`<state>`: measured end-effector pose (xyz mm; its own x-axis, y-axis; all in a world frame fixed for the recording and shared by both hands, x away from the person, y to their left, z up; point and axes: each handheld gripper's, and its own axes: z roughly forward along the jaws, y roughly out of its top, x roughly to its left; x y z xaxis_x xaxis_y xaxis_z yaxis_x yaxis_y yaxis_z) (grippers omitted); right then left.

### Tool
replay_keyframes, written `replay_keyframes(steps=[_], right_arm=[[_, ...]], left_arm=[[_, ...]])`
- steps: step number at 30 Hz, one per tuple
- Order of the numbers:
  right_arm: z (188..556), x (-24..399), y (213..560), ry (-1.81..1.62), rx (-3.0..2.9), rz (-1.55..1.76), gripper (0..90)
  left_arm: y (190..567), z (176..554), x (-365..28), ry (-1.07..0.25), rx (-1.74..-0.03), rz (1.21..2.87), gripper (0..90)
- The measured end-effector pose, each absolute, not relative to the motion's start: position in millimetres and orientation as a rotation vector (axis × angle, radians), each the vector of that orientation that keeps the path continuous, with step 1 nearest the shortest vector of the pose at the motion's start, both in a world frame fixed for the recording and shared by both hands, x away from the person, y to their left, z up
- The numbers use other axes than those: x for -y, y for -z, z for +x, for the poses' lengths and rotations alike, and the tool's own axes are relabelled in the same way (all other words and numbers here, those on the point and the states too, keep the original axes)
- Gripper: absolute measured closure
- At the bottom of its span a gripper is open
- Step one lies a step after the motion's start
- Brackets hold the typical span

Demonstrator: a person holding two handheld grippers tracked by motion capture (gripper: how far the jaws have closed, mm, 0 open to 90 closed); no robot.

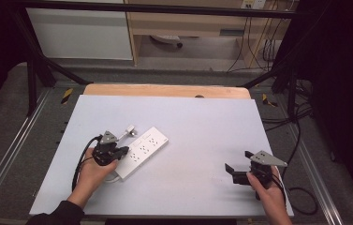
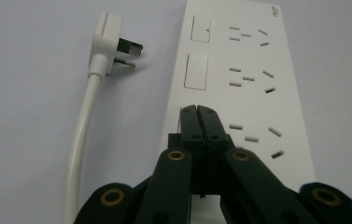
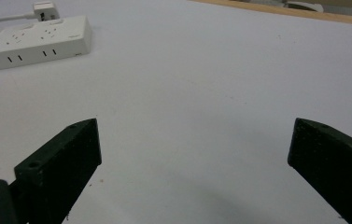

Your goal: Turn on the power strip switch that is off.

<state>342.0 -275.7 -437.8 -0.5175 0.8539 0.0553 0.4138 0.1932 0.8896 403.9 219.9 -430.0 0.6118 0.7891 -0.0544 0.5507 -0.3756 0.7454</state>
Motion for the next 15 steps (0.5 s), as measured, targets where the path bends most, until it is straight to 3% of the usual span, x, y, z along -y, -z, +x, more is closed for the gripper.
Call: replay_keyframes(steps=[15], right_arm=[[342.3, 276.3, 437.7, -1.283, -2.015, 1.18, 3.2]], left_arm=[[432.4, 404.0, -222.0, -0.405, -1.032, 2.06, 90.0]])
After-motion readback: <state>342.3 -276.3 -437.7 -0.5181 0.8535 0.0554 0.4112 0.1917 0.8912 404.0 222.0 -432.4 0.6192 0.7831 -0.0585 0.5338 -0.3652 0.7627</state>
